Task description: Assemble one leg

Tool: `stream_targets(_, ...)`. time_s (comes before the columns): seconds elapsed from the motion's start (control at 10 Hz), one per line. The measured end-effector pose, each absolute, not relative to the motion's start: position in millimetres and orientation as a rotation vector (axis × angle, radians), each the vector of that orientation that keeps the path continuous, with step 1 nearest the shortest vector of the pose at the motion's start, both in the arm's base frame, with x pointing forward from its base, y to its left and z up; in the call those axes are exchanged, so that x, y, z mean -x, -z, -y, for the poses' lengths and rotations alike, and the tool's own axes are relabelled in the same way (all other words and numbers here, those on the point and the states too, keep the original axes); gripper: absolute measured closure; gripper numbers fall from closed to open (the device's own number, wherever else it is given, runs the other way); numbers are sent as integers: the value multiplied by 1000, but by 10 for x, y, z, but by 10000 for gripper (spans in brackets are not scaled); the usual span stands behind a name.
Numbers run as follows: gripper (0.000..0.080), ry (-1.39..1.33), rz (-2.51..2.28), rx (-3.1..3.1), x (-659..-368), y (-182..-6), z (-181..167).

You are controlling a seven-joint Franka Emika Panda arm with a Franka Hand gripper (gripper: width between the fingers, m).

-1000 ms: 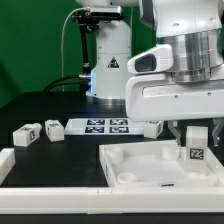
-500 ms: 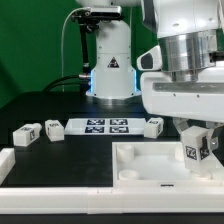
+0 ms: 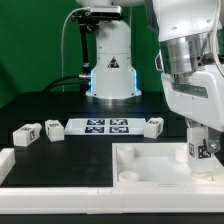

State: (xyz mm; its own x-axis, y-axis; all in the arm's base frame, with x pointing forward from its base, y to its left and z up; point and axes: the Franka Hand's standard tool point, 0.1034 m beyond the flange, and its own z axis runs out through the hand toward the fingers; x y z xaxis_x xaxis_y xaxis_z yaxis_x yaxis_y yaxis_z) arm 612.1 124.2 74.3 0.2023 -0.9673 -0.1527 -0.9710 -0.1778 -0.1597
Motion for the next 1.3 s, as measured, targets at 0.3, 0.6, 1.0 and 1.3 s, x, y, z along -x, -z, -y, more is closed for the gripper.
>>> stream_targets(0.3, 181, 3, -1647, 2413, -6119, -734, -1228)
stream_targets(0.6, 151, 66, -1130, 2701, -6119, -719, -1191)
stream_targets(1.0, 151, 140, -436, 2946, -6102, -685, -1198)
stream_targets(1.3, 151, 176, -77, 3002, -6121, -714, -1193)
